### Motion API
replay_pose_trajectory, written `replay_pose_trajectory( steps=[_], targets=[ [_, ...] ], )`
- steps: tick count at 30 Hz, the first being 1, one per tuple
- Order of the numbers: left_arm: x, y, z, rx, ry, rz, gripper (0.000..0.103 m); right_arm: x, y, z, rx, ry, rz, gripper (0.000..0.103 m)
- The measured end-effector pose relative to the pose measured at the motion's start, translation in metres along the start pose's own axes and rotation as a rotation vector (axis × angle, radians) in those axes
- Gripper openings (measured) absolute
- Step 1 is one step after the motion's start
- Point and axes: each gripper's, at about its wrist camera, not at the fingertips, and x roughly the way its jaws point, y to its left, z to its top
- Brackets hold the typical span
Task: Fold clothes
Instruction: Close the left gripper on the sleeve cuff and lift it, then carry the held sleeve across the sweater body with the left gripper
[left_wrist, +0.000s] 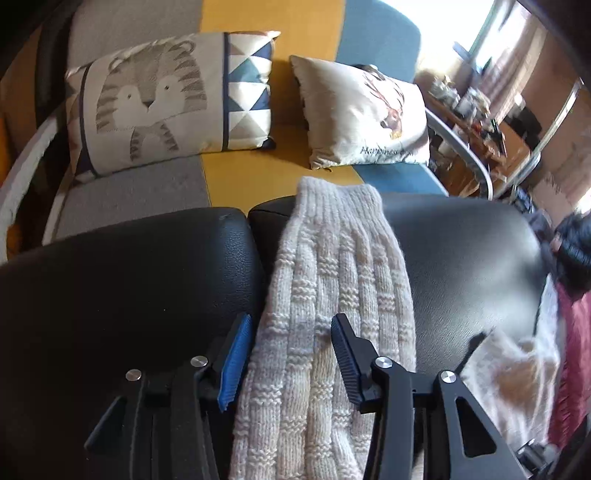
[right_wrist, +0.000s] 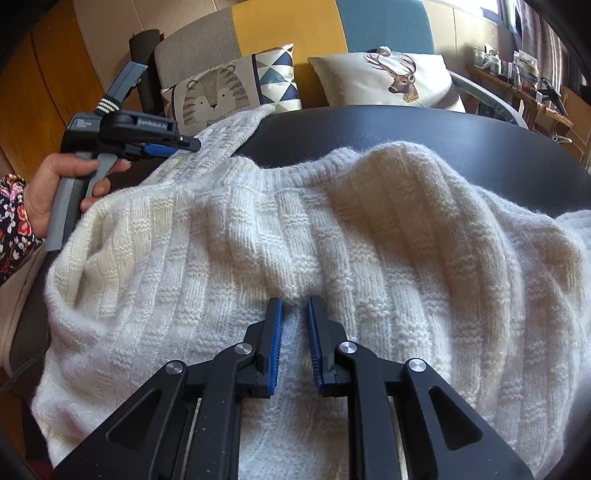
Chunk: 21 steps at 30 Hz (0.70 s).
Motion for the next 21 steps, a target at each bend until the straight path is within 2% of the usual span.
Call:
replay_pose_trajectory(
  steps=[3,4,7,13,21],
  targets=[
    [0.0,-0.008,-0.003,0.038,0.004,0.049,0.016,0.0,0.0,0.0,0.0,0.0,-0.001,0.015],
    [0.0,-0.007,-0.004,0.029,0.009,0.04,0.012,0.0,0.0,0.0,-0.002,0.001,-0.003,0.015],
    [-0.004,-0.005,-0.007,0.008,0.002,0.024,0.01,0.0,0.002,-0.001,-0.012,-0.001,-0.013,0.015],
    [-0.029,0.005,-0.01,-0.051,-0.082,-0.018,0.009,0.003,-0.002,-0.003,-0.009,-0.009,-0.007,0.016],
    [-0.094,0.038,-0.023,-0.21,-0.259,-0.107,0.009,0.008,0.001,-0.007,-0.03,-0.018,-0.03,0.015]
  ],
)
